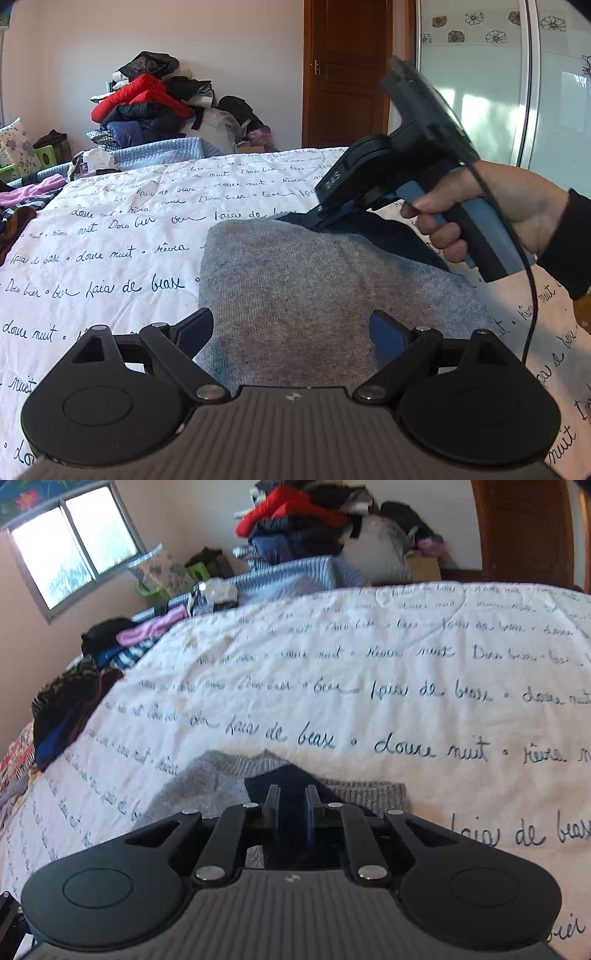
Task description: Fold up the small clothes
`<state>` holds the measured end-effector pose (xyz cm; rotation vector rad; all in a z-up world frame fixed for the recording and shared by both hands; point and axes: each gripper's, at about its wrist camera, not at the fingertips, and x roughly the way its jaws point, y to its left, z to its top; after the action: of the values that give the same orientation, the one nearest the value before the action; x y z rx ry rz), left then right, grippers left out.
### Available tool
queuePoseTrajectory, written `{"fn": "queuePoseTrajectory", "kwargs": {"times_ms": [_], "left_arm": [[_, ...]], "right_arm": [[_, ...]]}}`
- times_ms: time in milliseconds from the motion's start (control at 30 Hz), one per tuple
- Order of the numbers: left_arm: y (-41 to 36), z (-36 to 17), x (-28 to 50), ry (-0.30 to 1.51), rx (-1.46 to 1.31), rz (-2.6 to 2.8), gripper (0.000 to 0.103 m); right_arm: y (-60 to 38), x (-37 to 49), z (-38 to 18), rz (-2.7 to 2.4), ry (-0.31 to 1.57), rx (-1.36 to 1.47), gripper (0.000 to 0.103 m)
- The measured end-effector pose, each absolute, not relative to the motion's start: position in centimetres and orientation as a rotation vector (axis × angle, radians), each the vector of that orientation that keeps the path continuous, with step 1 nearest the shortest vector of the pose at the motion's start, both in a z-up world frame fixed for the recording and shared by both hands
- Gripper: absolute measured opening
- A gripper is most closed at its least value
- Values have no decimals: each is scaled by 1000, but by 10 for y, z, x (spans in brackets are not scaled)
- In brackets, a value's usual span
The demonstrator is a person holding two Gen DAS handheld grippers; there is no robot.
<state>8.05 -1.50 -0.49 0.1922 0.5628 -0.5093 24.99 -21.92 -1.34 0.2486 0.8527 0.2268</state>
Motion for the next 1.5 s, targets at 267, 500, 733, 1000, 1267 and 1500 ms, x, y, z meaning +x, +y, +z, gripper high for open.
{"fn": "queuePoseTrajectory", "kwargs": {"times_ms": [267,500,733,1000,1267,1500], "left_arm": [[-20,-21,72,577,276,-493,90],[-10,-24,74,617,223,-481,91],[-5,-25,73,637,199,-454,91],[-2,-25,70,645,194,-429,91],[2,-23,65,647,186,-421,91],[13,-17,59,630,176,-418,91]], "right_arm": [[-212,242,-1,90,761,194,13],[-214,137,19,264,662,243,58],[-196,87,-6,234,695,121,60],[-189,48,5,103,586,93,61],[-177,33,-25,58,685,83,61],[-193,7,-22,68,647,232,63]]}}
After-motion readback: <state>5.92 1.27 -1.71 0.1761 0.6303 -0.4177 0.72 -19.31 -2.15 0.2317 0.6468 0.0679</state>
